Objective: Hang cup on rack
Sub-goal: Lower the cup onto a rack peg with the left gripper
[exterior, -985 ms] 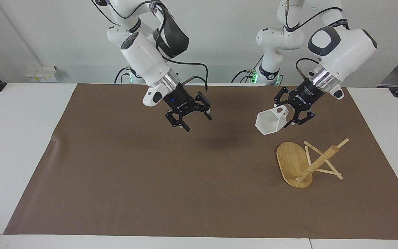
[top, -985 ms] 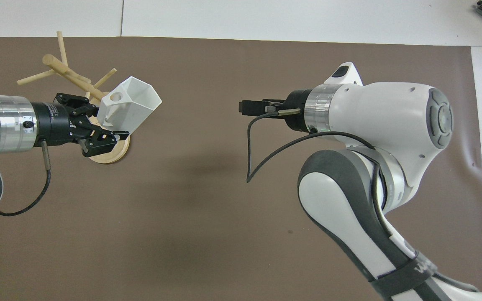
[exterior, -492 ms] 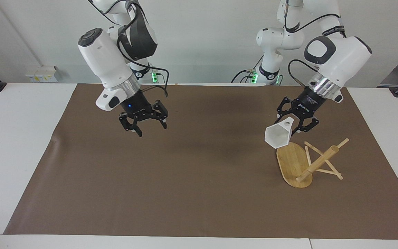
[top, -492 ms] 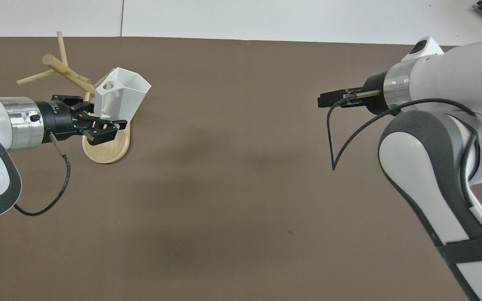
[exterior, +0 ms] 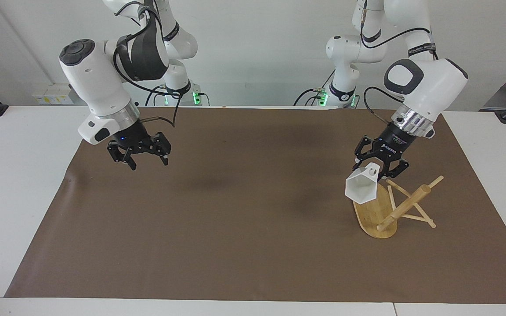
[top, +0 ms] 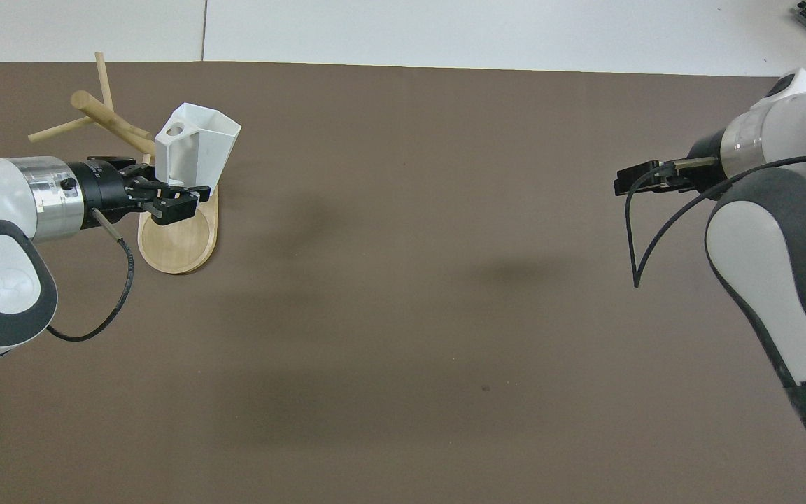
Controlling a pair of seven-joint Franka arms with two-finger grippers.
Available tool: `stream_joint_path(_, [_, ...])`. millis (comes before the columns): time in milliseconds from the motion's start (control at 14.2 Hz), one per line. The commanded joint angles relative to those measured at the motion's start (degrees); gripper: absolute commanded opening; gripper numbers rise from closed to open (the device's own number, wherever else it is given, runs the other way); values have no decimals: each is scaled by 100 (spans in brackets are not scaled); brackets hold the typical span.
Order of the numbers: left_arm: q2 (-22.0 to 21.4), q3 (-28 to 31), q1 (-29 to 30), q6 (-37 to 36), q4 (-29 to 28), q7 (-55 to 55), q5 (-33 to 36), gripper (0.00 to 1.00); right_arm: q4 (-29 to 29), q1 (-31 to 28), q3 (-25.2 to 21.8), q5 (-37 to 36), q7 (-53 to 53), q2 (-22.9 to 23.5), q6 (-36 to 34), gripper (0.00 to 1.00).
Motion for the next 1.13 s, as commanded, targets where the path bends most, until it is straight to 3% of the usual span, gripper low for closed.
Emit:
stream_joint_path(0, [39,15,-11,257,-9,-258,86,0,12,-14,-144,-275,-2,-97,-306,100])
stream_joint_path(563, [223,41,85,425,9,-618,77,0,723,-14,-452,-530,50,-228,-1589,100])
stream_joint_path(1055, [241,50,279,434,35,-1030,77,0,742,-14,-488,-521,138,-668,-2029,100])
